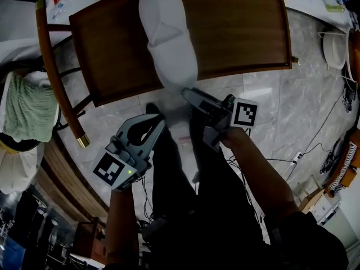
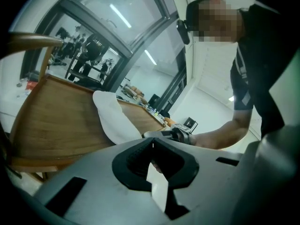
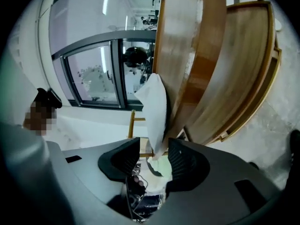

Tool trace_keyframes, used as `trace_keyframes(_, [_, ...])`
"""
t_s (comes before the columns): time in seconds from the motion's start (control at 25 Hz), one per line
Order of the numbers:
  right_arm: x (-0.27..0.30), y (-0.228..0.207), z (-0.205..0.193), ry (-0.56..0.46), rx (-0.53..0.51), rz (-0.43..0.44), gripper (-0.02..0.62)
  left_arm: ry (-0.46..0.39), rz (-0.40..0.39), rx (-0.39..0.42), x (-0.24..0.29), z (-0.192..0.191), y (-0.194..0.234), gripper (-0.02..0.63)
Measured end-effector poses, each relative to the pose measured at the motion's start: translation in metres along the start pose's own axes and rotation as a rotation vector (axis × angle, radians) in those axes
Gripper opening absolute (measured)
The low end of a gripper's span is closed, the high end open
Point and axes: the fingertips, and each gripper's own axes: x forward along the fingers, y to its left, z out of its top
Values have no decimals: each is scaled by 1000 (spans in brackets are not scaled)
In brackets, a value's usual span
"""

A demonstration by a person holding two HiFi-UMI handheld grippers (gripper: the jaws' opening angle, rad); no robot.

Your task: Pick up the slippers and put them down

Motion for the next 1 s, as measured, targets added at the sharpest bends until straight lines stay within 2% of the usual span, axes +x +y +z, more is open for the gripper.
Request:
trace_keyframes(0.28, [4,-5,-1,20,58,-17,176,1,2,-4,0,-2,1,14])
trace_keyframes(0.36, [4,-8,0,19,71,-23,150,1,2,-5,-1,-3,2,13])
trace_keyframes(0.44, [3,-12,1,12,80,-29,95,2,1,-6,0,-4,2,14])
trace_keyframes(0.64, [3,-12,2,14,80,-10,67,5,-5,-11,1,-7,1,14])
trace_keyframes(0.84, [5,-6,4,-2,28,31,63,10,-7,-11,1,-7,3,13])
trace_keyframes(1.0, [0,-5,2,6,-34,26,61,9,-4,-6,1,-4,0,13])
